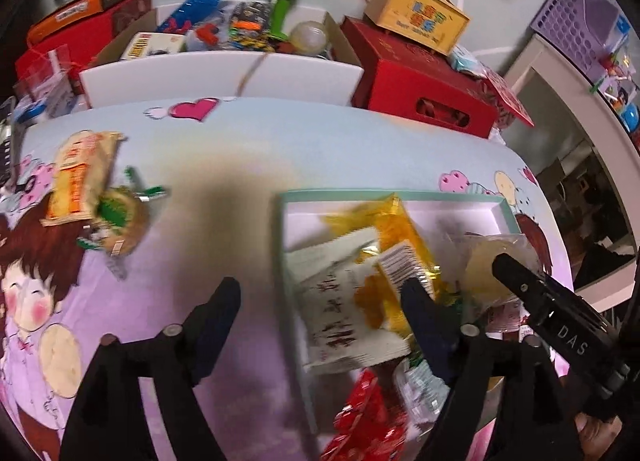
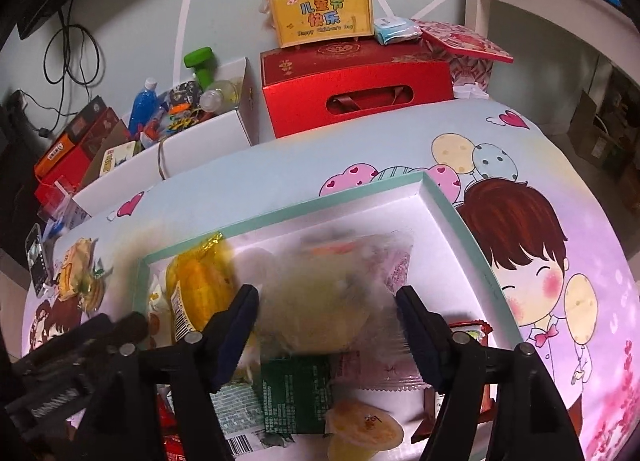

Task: Organize snacks
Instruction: 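Lower both held snacks into the tray and open both tools, then withdraw both open tools from the tray back to the remaining snacks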

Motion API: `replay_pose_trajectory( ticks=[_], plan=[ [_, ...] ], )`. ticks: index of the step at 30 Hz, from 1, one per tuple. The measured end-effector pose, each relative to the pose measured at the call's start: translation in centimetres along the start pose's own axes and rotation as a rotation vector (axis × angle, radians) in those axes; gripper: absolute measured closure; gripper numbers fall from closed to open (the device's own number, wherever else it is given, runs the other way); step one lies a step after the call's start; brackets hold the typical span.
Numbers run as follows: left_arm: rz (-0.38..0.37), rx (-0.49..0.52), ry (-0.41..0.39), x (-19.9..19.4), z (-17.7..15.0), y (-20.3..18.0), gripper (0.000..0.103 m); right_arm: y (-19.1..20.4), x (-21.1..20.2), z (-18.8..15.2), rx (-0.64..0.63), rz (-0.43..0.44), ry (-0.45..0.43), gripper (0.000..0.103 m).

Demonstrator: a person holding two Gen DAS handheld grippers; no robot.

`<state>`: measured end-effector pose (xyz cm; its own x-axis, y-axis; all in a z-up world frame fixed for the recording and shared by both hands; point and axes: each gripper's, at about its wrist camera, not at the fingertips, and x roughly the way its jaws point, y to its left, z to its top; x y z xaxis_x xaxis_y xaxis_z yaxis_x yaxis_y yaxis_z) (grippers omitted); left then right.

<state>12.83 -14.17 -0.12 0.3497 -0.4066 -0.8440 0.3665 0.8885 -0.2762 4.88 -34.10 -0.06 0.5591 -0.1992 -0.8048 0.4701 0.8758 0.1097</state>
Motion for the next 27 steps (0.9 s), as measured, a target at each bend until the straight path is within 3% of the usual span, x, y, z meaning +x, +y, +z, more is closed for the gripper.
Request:
replay_pose_trajectory(
  ticks=[5, 7, 12, 15, 27],
  plan=[
    [0.052, -0.057, -0.032, -1.4, -0.1, 3.0, 0.018, 0.9, -0.1, -0.1, -0.04, -0.032, 0.003, 0.014],
    [0.085, -0.079, -0.04, -1.6, -0.2, 4.2, 0.009, 1.1, -0.2, -0.1, -0.049, -0.032, 0.006, 0.014],
    [0.131, -0.138, -0.034, -1.4, -0.6, 6.8, 0.009, 2.0, 0.0, -0.4, -0.084, -0.036, 0.01, 0.013],
    [0.137, -0.146, -0.029, -1.3, -0.7, 7.3, 0.009, 2.5, 0.0, -0.5, -0.097, -0.042, 0.003, 0.0],
    [0.184, -0.138, -0.058, -2.4, -0.9, 8.4, 0.009, 3.5, -0.2, -0.8, -0.099, -0.047, 0.006, 0.0]
  ],
)
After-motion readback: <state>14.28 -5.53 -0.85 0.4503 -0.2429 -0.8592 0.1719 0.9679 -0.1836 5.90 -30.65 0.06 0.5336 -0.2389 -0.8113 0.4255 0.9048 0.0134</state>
